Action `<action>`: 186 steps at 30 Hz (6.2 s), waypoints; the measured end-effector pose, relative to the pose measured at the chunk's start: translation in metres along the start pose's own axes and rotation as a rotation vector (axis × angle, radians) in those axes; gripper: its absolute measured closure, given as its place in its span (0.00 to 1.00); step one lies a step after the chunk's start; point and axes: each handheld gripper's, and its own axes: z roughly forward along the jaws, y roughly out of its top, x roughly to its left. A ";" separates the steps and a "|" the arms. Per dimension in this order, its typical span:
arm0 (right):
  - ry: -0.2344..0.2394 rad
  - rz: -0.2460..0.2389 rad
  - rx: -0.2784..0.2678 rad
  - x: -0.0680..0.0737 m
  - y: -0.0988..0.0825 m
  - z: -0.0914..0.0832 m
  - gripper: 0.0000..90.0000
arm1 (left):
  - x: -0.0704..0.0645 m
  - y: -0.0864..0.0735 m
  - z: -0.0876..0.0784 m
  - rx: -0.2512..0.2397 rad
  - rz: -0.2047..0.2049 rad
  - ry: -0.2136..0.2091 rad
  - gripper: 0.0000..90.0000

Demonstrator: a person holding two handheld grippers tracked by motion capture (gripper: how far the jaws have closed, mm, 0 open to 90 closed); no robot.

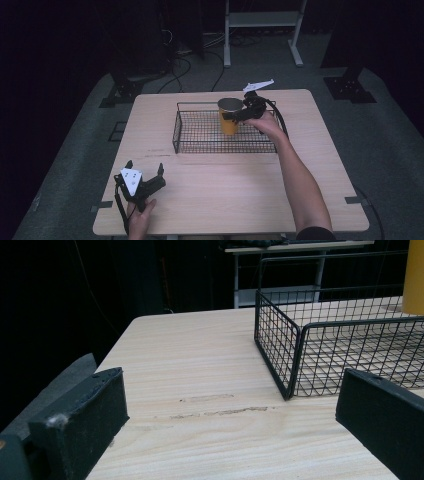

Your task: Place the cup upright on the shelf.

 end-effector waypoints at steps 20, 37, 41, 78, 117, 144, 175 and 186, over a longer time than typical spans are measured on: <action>-0.024 0.008 0.047 -0.006 -0.012 0.012 0.14 | 0.001 0.000 0.000 0.000 -0.005 -0.004 0.00; -0.052 -0.017 0.121 -0.009 -0.020 0.024 0.14 | 0.001 0.000 0.000 -0.001 -0.007 -0.005 0.00; -0.061 -0.046 0.118 -0.007 -0.021 0.025 0.13 | 0.001 0.000 0.000 -0.001 -0.006 -0.005 0.00; -0.098 -0.127 0.111 0.006 -0.016 0.013 0.00 | 0.000 0.000 0.000 0.001 -0.001 -0.004 0.00; -0.084 -0.116 -0.003 0.017 0.002 -0.036 0.00 | -0.001 0.000 0.000 0.002 0.003 0.002 0.00; -0.045 -0.134 -0.009 0.037 -0.003 -0.065 0.00 | -0.001 0.000 0.000 0.001 0.003 0.002 0.00; -0.050 -0.098 -0.047 0.046 -0.045 -0.107 0.00 | -0.001 0.000 0.000 0.003 0.011 -0.001 0.00; -0.047 -0.080 -0.033 0.047 -0.060 -0.116 0.00 | -0.001 0.000 0.000 0.002 0.008 -0.001 0.00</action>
